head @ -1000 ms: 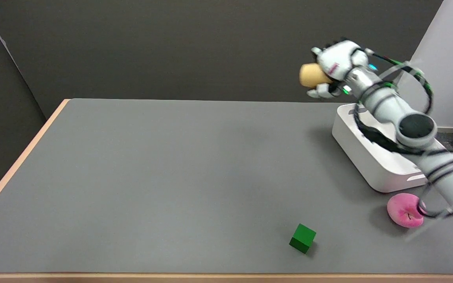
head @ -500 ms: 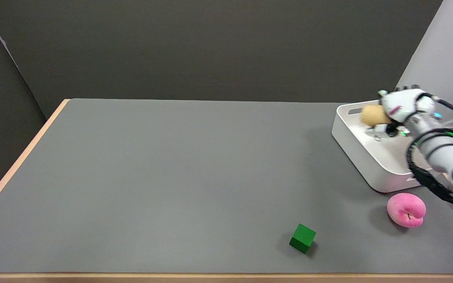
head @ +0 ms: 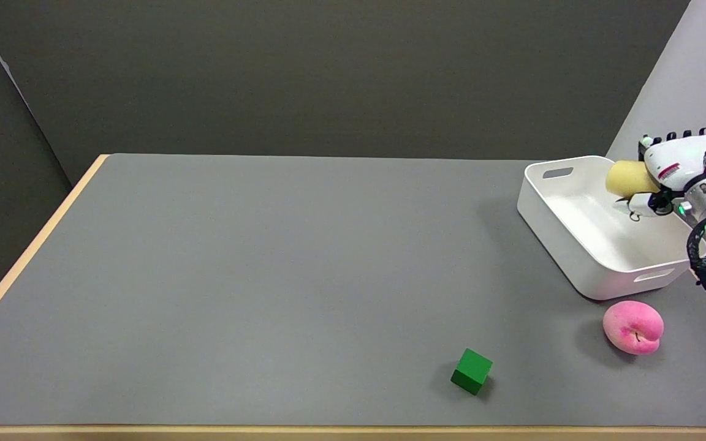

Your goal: Place the yellow cup into the white box.

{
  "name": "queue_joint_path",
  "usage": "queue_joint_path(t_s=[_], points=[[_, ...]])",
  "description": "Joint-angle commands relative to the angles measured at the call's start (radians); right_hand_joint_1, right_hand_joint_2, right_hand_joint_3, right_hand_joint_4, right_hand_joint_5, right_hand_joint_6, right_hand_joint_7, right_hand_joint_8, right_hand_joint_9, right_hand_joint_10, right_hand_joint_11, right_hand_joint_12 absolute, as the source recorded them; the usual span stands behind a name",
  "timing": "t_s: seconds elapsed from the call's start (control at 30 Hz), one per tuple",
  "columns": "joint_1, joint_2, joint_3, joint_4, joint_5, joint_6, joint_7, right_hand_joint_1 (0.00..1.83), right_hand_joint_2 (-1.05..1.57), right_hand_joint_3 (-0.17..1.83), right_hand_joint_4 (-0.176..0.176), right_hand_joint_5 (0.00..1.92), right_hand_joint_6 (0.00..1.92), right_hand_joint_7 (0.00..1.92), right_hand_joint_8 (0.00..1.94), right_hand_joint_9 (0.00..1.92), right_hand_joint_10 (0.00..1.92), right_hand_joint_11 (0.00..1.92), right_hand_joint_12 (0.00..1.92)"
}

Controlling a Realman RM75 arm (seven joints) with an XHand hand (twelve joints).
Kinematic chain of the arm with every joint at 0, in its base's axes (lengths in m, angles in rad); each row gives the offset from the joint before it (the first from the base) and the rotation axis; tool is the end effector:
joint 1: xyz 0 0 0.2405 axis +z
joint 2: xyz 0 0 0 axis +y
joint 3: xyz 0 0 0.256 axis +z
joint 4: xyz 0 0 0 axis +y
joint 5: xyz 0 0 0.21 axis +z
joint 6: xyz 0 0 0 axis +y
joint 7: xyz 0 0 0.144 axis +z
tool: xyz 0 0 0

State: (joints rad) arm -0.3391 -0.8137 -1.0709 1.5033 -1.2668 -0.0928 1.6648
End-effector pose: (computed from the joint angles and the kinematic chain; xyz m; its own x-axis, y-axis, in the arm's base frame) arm -0.1787 -0.2583 0.5663 0.9137 -0.1753 -0.3665 0.4059 0.4332 0.8047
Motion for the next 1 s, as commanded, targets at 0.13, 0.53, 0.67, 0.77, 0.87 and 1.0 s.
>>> queue_joint_path(t_s=[0.13, 0.53, 0.67, 0.77, 0.87, 1.0], points=[[0.101, 0.06, -0.199, -0.118, 0.005, 0.07, 0.007, 1.19, 1.08, 0.39, -0.176, 0.69, 1.47, 0.74, 1.5, 0.87, 1.38, 0.75, 1.8], [0.127, 0.048, -0.276, -0.231, 0.21, 0.05, -0.023, 0.65, 0.61, 0.95, 0.076, 0.18, 0.43, 0.2, 0.33, 0.14, 0.65, 0.04, 1.17], [0.125, 0.046, -0.276, -0.213, 0.213, 0.029, -0.023, 0.45, 0.5, 0.92, 0.1, 0.05, 0.33, 0.06, 0.17, 0.01, 0.47, 0.0, 1.02], [0.131, 0.047, -0.273, -0.186, 0.205, 0.021, -0.023, 0.41, 0.48, 0.9, 0.081, 0.01, 0.2, 0.0, 0.12, 0.0, 0.36, 0.0, 0.94], [0.142, 0.052, -0.269, -0.154, 0.197, 0.014, -0.024, 0.42, 0.48, 0.89, 0.073, 0.01, 0.17, 0.0, 0.09, 0.0, 0.32, 0.0, 0.9], [0.162, 0.055, -0.261, -0.089, 0.117, -0.011, -0.024, 0.41, 0.48, 0.9, 0.071, 0.02, 0.15, 0.0, 0.08, 0.0, 0.3, 0.0, 0.86]])
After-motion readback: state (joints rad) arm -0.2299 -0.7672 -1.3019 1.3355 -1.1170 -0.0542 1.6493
